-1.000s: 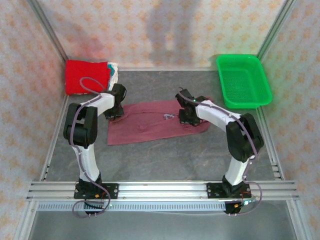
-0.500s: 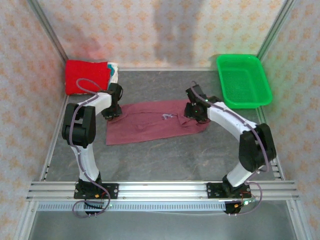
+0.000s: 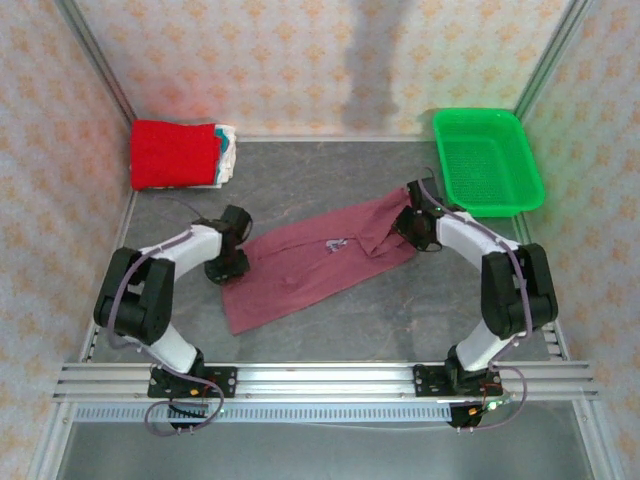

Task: Fold and stack the t-shirts

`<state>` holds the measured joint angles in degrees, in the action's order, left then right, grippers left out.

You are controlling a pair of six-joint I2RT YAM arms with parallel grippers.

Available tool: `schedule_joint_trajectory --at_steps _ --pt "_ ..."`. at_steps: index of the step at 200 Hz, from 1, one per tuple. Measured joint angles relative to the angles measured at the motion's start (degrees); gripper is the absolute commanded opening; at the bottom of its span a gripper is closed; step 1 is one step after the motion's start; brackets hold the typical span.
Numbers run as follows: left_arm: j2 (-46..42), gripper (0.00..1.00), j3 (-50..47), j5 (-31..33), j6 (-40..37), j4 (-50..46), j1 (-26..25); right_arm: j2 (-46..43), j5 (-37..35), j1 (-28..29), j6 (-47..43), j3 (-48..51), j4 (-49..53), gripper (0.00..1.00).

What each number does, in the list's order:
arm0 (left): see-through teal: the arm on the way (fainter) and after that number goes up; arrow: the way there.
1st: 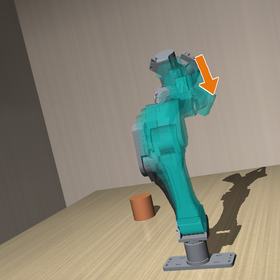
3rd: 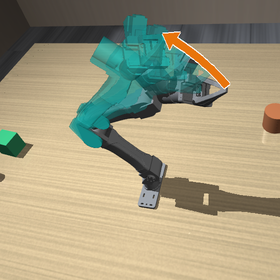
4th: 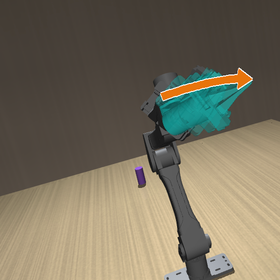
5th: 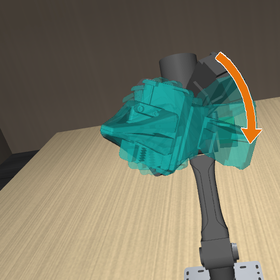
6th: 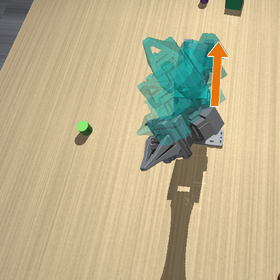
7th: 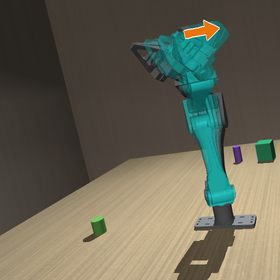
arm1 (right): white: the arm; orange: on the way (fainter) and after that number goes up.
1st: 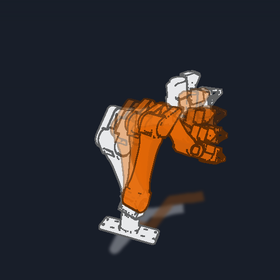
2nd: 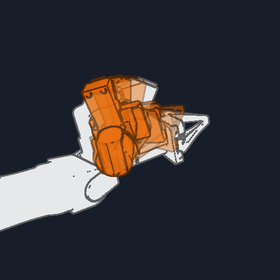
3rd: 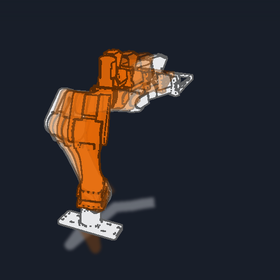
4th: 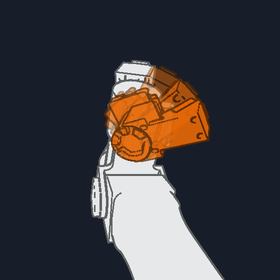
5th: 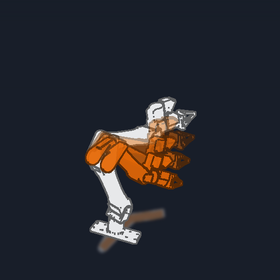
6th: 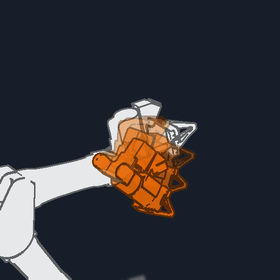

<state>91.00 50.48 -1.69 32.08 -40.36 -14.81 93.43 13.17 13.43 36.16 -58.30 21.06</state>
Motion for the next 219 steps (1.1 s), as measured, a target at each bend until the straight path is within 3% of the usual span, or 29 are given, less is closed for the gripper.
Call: schedule_joint_trajectory --at_steps 43,90,110,140,166,188,195,208,219 --pt "-13.00 0.23 -1.03 -2.84 5.46 -5.70 -13.94 6.54 0.35 -0.15 -2.14 -6.16 0.02 0.33" --pt "-22.71 0.31 4.74 -10.19 1.11 -12.81 -14.78 14.23 -0.11 -1.05 -5.42 -13.73 0.55 0.30" --pt "-22.95 0.31 8.59 -9.35 -1.42 -12.74 -14.60 17.00 0.22 -1.29 -5.42 -15.96 0.39 0.28" --pt "-15.21 0.29 14.67 -6.32 -3.76 -9.77 -10.49 15.91 0.70 -1.38 -3.89 -15.19 -0.52 0.24" --pt "-3.91 0.28 17.68 -5.90 -5.16 -3.89 -5.31 9.51 2.34 -1.22 -3.74 -10.71 -1.25 0.13" --pt "7.30 0.27 25.51 -4.20 -7.23 -3.17 -5.33 2.69 3.80 -1.20 -3.85 -7.54 -1.55 0.08" --pt "10.27 0.28 28.28 -3.34 -7.91 -2.84 -5.57 0.98 3.98 -1.20 -3.82 -6.71 -1.70 0.10" --pt "13.68 0.27 30.82 -2.29 -8.61 -1.73 -5.84 -1.31 3.85 -1.22 -3.67 -5.38 -1.70 0.29" --pt "15.47 0.26 31.61 -1.90 -8.66 -1.60 -5.25 -2.47 3.56 -1.22 -3.06 -4.09 -1.75 0.30"
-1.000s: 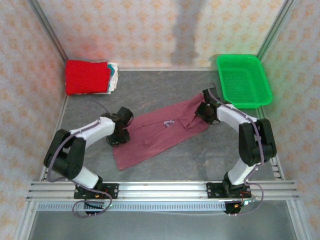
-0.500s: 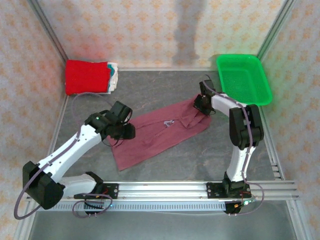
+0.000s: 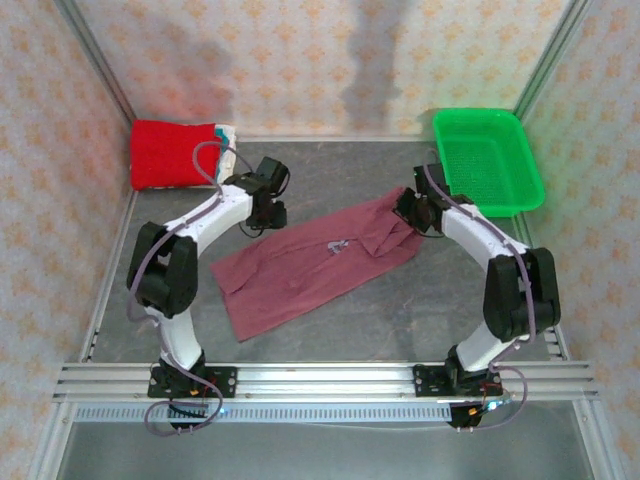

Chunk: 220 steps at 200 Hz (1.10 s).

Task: Fold and stack the t-shirts

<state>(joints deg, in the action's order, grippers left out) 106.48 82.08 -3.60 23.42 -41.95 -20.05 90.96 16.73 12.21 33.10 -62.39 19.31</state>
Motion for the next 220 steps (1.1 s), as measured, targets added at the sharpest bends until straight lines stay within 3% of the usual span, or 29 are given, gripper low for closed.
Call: schedule_joint_trajectory --at_steps 49,87,143,162,199,220 --pt "6.27 0.26 0.48 3.72 -1.07 -1.01 5.84 0.55 -0.37 3.02 2.54 5.31 -0.07 0.28" --pt "6.32 0.25 -5.55 3.98 -0.98 -0.48 6.14 6.93 0.04 5.95 3.52 5.29 -1.70 0.26" --pt "-8.68 0.24 -25.31 1.84 2.64 4.46 5.33 17.20 -0.79 5.14 2.58 -3.74 -3.13 0.23" --pt "-13.35 0.24 -30.25 0.81 4.37 2.60 3.15 21.51 -0.76 4.22 1.31 -9.16 -4.37 0.23" --pt "-18.75 0.24 -35.10 -4.44 10.84 0.83 -12.48 32.83 4.98 2.80 -2.71 -24.46 -6.88 0.26" --pt "-20.39 0.24 -35.36 -7.15 12.81 0.87 -17.16 35.06 9.51 2.73 -4.09 -27.52 -8.33 0.29"
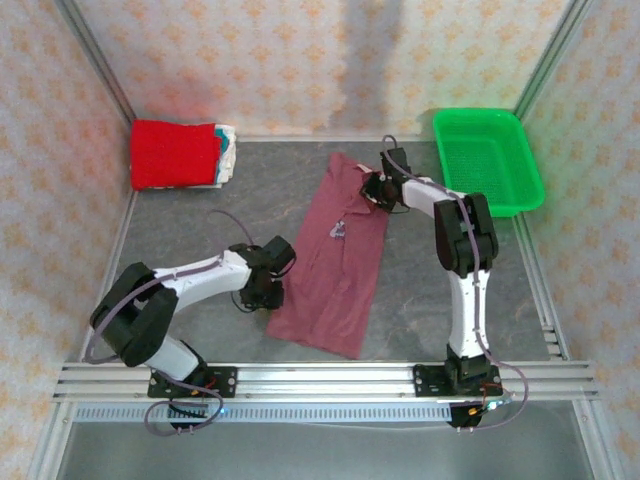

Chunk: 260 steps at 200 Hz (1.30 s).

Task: Fold and stack the t-shirts

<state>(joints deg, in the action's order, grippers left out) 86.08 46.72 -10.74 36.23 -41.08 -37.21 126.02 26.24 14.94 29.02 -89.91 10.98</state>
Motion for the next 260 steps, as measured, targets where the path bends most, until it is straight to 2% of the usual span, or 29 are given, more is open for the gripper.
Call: schedule_joint_trajectory --at_steps 23,41,55,76,87,119,157,195,222,234,260 --pt "-3.87 0.25 0.70 -2.21 0.13 -0.33 -1.66 -0.50 2.21 0.00 -1.68 -0.33 0.15 0.36" --pt "-5.77 0.26 3.72 -2.16 -0.85 -1.11 -1.62 -2.56 2.21 -0.39 -1.81 0.07 0.83 0.37" --pt "-6.01 0.31 7.02 -2.62 -2.21 -0.70 -0.44 -5.99 2.05 -1.09 -1.03 2.40 0.35 0.40" --pt "-5.27 0.31 10.60 -2.75 -4.39 2.43 3.13 -12.63 1.73 -2.51 1.03 7.30 -0.76 0.42" --pt "-2.62 0.30 13.88 -2.58 -5.31 3.08 5.73 -14.23 1.70 -3.13 1.97 7.96 -1.07 0.42" --pt "13.35 0.29 27.08 -0.48 -8.20 6.10 10.97 -14.29 2.56 -3.08 4.31 8.72 -1.68 0.46" --pt "24.61 0.29 33.75 0.50 -10.86 6.78 11.72 -11.76 3.37 -2.16 4.57 8.87 0.17 0.46" --pt "26.58 0.28 31.85 0.46 -11.06 7.80 11.72 -7.10 4.04 -0.72 4.04 7.43 1.92 0.43" --pt "25.79 0.28 27.02 0.57 -10.34 11.15 11.72 -4.37 4.87 0.11 3.58 4.37 2.54 0.32" --pt "24.20 0.28 24.87 0.48 -9.49 12.57 11.58 -3.87 5.29 0.37 3.32 3.43 2.54 0.30" --pt "21.20 0.27 19.61 0.92 -7.28 16.59 10.45 -3.69 5.33 0.55 3.06 2.10 2.58 0.14"
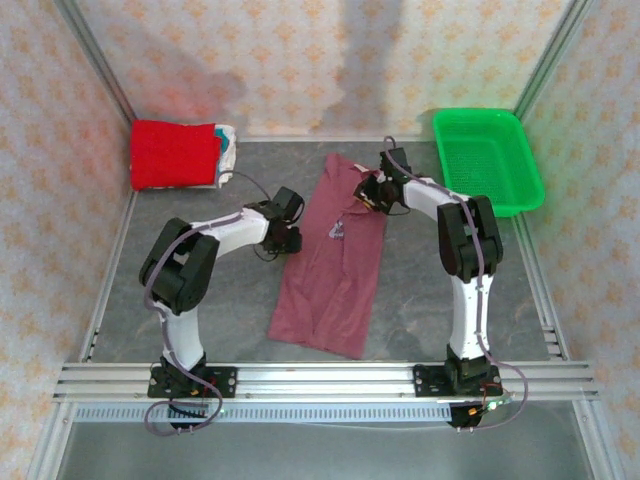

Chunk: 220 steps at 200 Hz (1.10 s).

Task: Fold and stack the t-shirts

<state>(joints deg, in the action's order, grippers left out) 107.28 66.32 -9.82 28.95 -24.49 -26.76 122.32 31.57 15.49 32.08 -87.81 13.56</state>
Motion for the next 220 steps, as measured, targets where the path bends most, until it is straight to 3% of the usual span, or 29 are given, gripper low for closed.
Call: schedule_joint_trajectory --at_steps 24,54,70,81,156,180,198,220 --pt "-2.40 0.27 -3.78 1.62 2.86 2.38 -2.10 0.07 -0.26 -0.04 -0.72 -1.42 0.61 0.00" --pt "-5.53 0.27 -7.58 1.97 7.04 3.10 -5.05 0.07 -0.70 -0.15 -1.27 -2.12 0.96 0.00" --pt "-6.21 0.27 -8.33 2.43 8.39 3.04 -6.32 0.07 -1.11 -0.15 -1.44 -2.14 1.53 0.30" --pt "-6.45 0.27 -8.46 2.45 9.07 2.73 -6.64 0.07 -1.84 -0.20 -1.40 -2.14 1.92 0.39" --pt "-7.08 0.26 -8.81 2.43 10.08 0.48 -7.28 4.00 -4.90 -0.22 -5.20 -11.34 5.55 0.43" --pt "-7.10 0.26 -9.29 2.64 10.12 0.90 -7.28 6.84 -4.92 -0.20 -5.95 -14.03 6.84 0.36" --pt "-7.17 0.26 -9.44 2.78 10.25 1.14 -7.28 9.51 -4.72 -0.20 -6.34 -16.20 7.45 0.19" --pt "-7.17 0.26 -9.51 2.80 10.25 1.20 -7.28 10.67 -4.59 -0.20 -6.91 -16.79 8.35 0.06"
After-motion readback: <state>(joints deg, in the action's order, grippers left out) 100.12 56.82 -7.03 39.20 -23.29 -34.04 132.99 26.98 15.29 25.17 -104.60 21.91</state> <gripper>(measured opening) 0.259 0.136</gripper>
